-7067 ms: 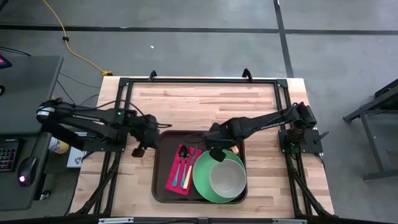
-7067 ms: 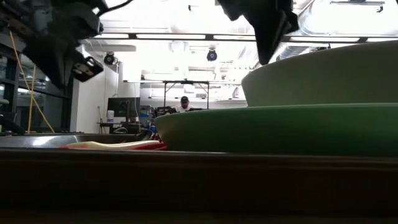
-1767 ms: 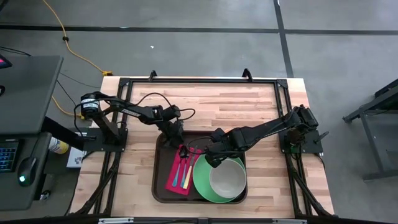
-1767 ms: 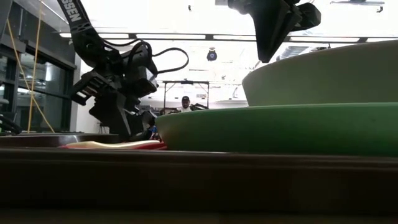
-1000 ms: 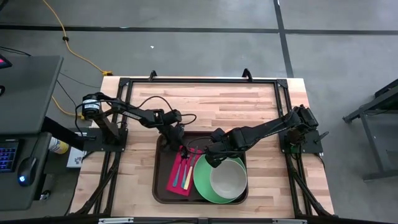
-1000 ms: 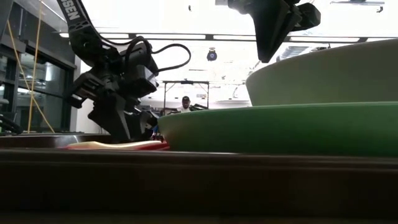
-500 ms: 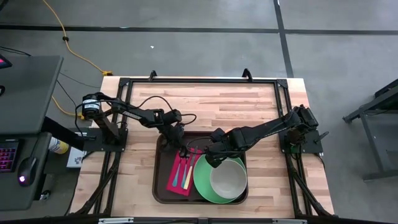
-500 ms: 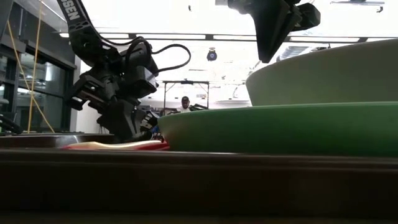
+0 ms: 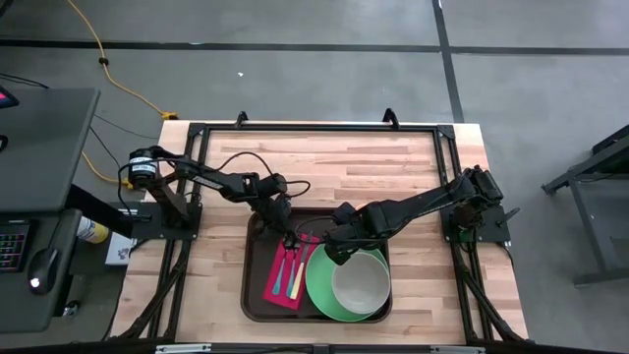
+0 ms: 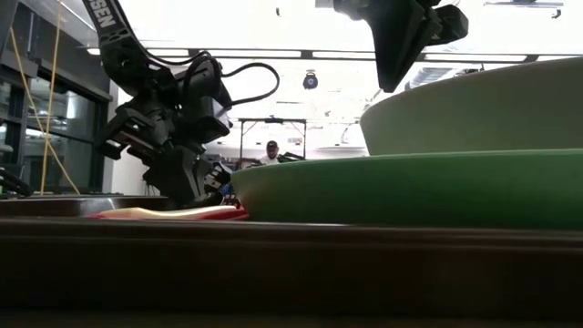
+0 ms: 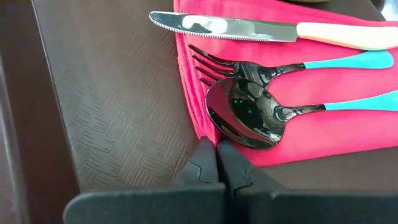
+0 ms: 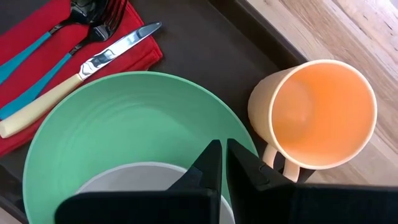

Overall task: Set up tray
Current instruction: Adjust the red napkin on the brown serving tray

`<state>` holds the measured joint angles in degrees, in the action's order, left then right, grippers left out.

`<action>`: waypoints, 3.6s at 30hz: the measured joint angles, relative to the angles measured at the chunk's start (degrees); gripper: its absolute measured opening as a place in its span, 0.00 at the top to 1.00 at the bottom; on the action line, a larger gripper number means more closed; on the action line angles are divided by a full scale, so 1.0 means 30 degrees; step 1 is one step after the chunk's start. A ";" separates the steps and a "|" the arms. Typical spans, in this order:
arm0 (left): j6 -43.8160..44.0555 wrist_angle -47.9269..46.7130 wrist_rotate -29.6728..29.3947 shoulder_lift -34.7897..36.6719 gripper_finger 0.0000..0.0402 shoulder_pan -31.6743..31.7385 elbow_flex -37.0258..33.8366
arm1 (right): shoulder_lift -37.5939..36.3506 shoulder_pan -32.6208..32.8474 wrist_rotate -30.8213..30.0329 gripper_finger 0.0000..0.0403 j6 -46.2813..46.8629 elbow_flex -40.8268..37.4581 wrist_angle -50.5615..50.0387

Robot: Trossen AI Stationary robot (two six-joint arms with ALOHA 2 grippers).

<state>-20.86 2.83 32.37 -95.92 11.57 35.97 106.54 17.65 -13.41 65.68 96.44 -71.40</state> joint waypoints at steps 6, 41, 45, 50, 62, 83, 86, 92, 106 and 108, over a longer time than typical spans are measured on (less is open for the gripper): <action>0.0371 0.0007 -0.0209 0.0007 0.97 -0.0007 0.0000 | 0.0000 0.0006 -0.0213 1.00 -0.0048 0.0000 -0.0092; 0.3412 -0.3715 -0.4734 0.3510 0.97 0.0015 -0.0051 | -0.0665 -0.0794 -0.2080 1.00 -0.1774 0.0007 -0.1301; 0.4020 -0.4777 -0.5146 0.4012 0.97 0.0008 -0.0051 | -0.1110 -0.0978 -0.2694 1.00 -0.1926 0.0011 -0.1492; 0.4743 -0.5795 -0.5488 0.4051 0.97 0.0008 -0.0029 | -0.1683 -0.1069 -0.3262 1.00 -0.2054 0.0012 -0.1761; 0.4738 -0.6601 -0.5371 0.4058 0.97 -0.0466 -0.0022 | -0.2266 -0.1555 -0.3781 1.00 -0.2754 0.0007 -0.2384; 0.3373 -0.8125 -0.6935 0.4099 0.97 -0.1879 0.0291 | -0.2266 -0.1763 -0.3417 1.00 -0.3916 0.0007 -0.2326; 0.2566 -0.8240 -0.7659 0.4058 0.97 -0.1857 0.0754 | -0.2266 -0.1763 -0.3408 1.00 -0.3916 0.0007 -0.2314; 0.0699 -0.8817 -0.8283 0.4058 0.97 -0.1850 0.1825 | -0.2266 -0.1763 -0.3408 1.00 -0.3924 0.0007 -0.2247; -0.0410 -1.0274 -0.9673 0.4058 0.97 -0.1850 0.2200 | -0.2266 -0.1763 -0.3430 1.00 -0.4029 0.0007 -0.2244; -0.0538 -1.0190 -0.9883 0.4058 0.97 -0.1843 0.2200 | -0.2266 -0.1763 -0.3437 1.00 -0.4069 0.0007 -0.2237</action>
<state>-22.48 -27.74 2.72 -83.74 6.04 42.57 99.74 12.36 -23.73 53.47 96.47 -78.11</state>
